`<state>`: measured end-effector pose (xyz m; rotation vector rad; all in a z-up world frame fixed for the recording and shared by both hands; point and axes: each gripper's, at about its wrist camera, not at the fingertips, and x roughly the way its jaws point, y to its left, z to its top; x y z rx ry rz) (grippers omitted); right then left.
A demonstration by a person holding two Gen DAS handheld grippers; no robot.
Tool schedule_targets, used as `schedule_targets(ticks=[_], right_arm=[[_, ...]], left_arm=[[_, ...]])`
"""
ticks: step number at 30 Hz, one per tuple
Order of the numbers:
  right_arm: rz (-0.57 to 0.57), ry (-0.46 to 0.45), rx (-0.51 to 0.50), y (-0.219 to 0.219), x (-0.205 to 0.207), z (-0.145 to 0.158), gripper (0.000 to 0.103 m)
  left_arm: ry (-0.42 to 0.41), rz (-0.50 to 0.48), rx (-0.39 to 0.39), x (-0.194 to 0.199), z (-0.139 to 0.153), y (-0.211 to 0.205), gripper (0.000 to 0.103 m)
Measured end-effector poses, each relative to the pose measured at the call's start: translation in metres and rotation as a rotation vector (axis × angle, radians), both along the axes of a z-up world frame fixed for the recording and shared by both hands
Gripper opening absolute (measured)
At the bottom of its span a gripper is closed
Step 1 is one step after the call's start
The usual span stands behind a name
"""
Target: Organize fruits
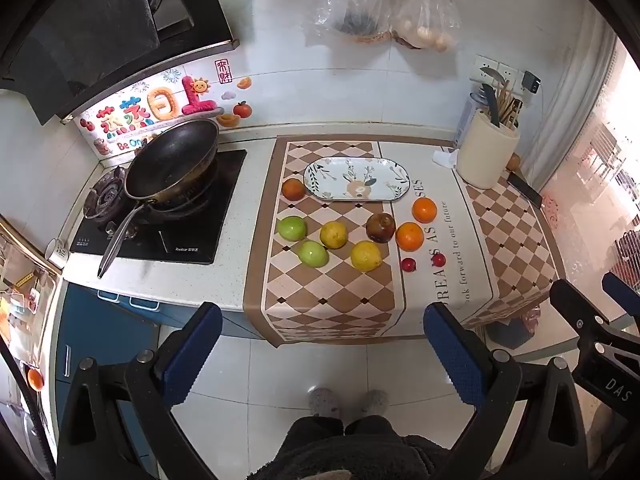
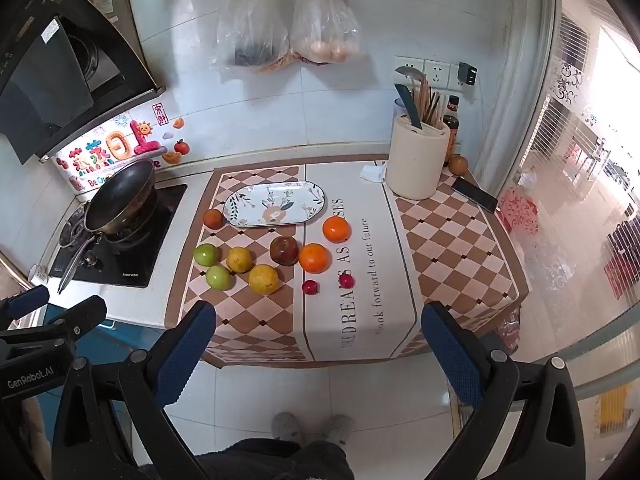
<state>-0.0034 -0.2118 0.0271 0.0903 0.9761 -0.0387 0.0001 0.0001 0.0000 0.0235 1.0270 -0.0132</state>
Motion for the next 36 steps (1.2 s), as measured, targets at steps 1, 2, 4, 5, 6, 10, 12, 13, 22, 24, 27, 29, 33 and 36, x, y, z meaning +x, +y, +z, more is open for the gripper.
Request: schedule_targets(ticks=[1, 2, 4, 5, 6, 10, 12, 13, 22, 24, 27, 29, 33, 36], right_arm=[[0.000, -0.001, 0.001, -0.001, 0.000, 0.000, 0.103], [-0.001, 0.000, 0.004, -0.001, 0.000, 0.001, 0.103], [-0.001, 0.004, -0.009, -0.001, 0.000, 0.001, 0.103], [0.001, 0.009, -0.011, -0.001, 0.001, 0.002, 0.103], [0.000, 0.008, -0.008, -0.001, 0.001, 0.002, 0.103], [-0.002, -0.002, -0.010, -0.001, 0.001, 0.004, 0.103], [0.001, 0.001, -0.014, -0.002, 0.002, 0.005, 0.103], [0.000, 0.001, -0.015, -0.002, 0.002, 0.004, 0.103], [0.006, -0.005, -0.020, -0.001, -0.001, 0.004, 0.103], [0.008, -0.005, -0.014, -0.004, -0.004, 0.006, 0.103], [0.012, -0.006, -0.014, -0.004, -0.005, 0.004, 0.103], [0.016, -0.006, -0.019, -0.003, -0.004, 0.010, 0.103], [0.015, -0.005, -0.017, -0.002, -0.006, 0.011, 0.103], [0.009, -0.003, -0.015, -0.005, -0.007, 0.012, 0.103]], left_arm=[[-0.011, 0.001, 0.012, 0.000, 0.000, 0.000, 0.103], [-0.012, 0.002, 0.011, -0.001, 0.001, 0.000, 0.103], [-0.013, 0.004, 0.008, -0.002, 0.001, 0.000, 0.103], [-0.013, 0.004, 0.008, -0.002, 0.001, -0.001, 0.103], [-0.005, 0.002, 0.005, -0.001, 0.001, 0.000, 0.103], [-0.006, 0.006, 0.007, -0.001, 0.005, 0.000, 0.103], [-0.009, 0.008, 0.010, -0.001, 0.008, 0.000, 0.103], [-0.010, 0.008, 0.008, -0.001, 0.008, 0.001, 0.103], [-0.017, 0.022, 0.004, -0.003, 0.010, -0.003, 0.103], [-0.019, 0.026, -0.001, -0.004, 0.010, -0.001, 0.103], [-0.021, 0.033, -0.004, -0.005, 0.011, 0.000, 0.103], [-0.021, 0.031, -0.004, -0.005, 0.011, 0.000, 0.103], [-0.022, 0.031, -0.004, -0.005, 0.012, 0.000, 0.103], [-0.022, 0.030, -0.005, -0.005, 0.012, 0.000, 0.103]])
